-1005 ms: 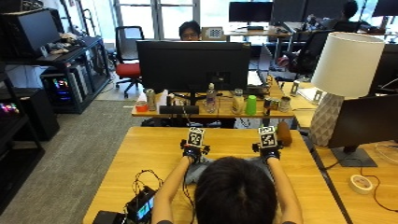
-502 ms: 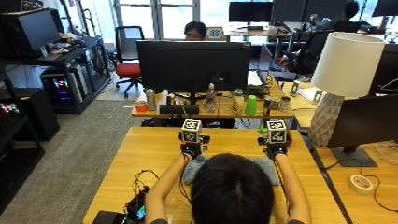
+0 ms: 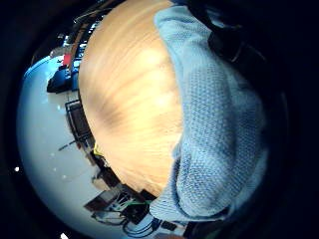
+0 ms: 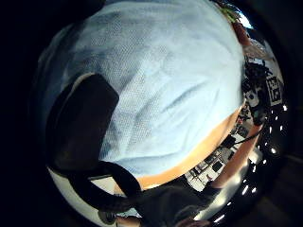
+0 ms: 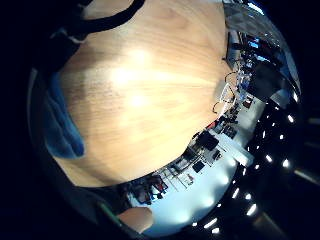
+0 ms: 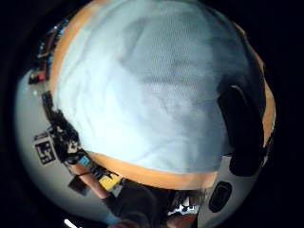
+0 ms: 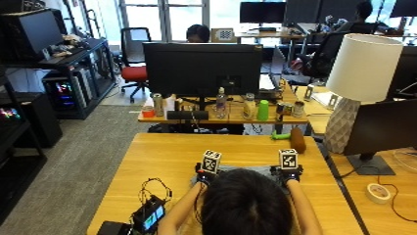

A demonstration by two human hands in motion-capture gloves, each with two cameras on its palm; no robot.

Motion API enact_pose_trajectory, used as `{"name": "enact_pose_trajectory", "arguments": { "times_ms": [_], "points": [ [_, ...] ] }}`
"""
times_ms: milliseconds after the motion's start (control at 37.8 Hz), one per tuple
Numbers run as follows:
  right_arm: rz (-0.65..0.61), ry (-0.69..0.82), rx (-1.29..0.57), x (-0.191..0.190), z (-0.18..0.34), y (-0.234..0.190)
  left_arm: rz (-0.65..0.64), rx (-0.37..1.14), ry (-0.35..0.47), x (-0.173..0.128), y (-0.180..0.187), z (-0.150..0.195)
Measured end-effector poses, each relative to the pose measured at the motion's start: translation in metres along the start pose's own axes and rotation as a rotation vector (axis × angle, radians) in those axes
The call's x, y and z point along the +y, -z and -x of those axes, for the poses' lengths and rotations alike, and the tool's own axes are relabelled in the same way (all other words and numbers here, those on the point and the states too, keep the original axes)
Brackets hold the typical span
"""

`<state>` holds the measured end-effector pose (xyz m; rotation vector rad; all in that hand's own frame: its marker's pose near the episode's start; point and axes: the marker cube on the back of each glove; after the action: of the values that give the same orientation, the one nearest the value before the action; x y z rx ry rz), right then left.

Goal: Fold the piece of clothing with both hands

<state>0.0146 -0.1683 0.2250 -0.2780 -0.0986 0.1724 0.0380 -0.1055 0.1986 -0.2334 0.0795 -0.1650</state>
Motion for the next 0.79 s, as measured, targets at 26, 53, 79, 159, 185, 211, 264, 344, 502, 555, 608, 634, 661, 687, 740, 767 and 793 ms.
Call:
{"name": "enact_pose_trajectory", "arguments": {
  "times_ms": [26, 53, 79, 159, 185, 211, 264, 344, 502, 555, 608, 634, 661, 687, 740, 767, 793],
  "points": [
    [0.010, 0.011, -0.005, 0.000, 0.001, -0.003, -0.020, -0.015, 0.013, -0.002, 0.000, 0.001],
    [0.022, 0.016, -0.009, 0.000, 0.001, -0.006, -0.029, -0.023, 0.021, -0.004, -0.001, 0.001],
    [0.034, 0.015, -0.014, 0.001, 0.002, -0.008, -0.017, -0.024, 0.021, -0.004, -0.001, 0.001],
    [0.048, -0.002, -0.043, 0.004, 0.003, -0.012, 0.087, 0.005, -0.024, 0.001, -0.006, -0.001],
    [0.043, -0.003, -0.056, 0.005, 0.004, -0.012, 0.110, 0.016, -0.037, 0.002, -0.008, -0.002],
    [0.032, -0.002, -0.071, 0.005, 0.005, -0.012, 0.122, 0.025, -0.046, 0.002, -0.008, -0.002],
    [-0.006, 0.002, -0.103, 0.006, 0.006, -0.013, 0.124, 0.035, -0.055, 0.001, -0.009, -0.002],
    [-0.067, 0.007, -0.152, 0.010, 0.008, -0.013, 0.109, 0.030, -0.037, 0.000, -0.009, -0.001],
    [-0.298, 0.011, -0.148, 0.004, 0.007, -0.010, 0.081, 0.036, -0.014, -0.001, -0.009, 0.000],
    [-0.370, 0.011, -0.114, 0.003, 0.007, -0.009, 0.069, 0.034, 0.004, -0.001, -0.009, 0.002],
    [-0.404, 0.010, -0.078, 0.003, 0.007, -0.008, 0.048, 0.032, 0.014, 0.000, -0.009, 0.003],
    [-0.413, 0.013, -0.061, 0.003, 0.007, -0.007, 0.034, 0.033, 0.010, 0.000, -0.008, 0.003],
    [-0.418, 0.019, -0.043, 0.003, 0.008, -0.006, 0.022, 0.034, 0.000, 0.000, -0.008, 0.002],
    [-0.420, 0.028, -0.028, 0.003, 0.009, -0.004, 0.020, 0.036, -0.011, 0.002, -0.008, 0.002],
    [-0.403, 0.045, -0.009, 0.004, 0.010, -0.001, 0.051, 0.037, -0.027, 0.007, -0.010, 0.000],
    [-0.383, 0.048, -0.004, 0.006, 0.009, 0.000, 0.069, 0.038, -0.031, 0.009, -0.011, 0.000],
    [-0.355, 0.047, -0.002, 0.008, 0.008, 0.001, 0.079, 0.039, -0.035, 0.011, -0.012, 0.000]
  ]
}}
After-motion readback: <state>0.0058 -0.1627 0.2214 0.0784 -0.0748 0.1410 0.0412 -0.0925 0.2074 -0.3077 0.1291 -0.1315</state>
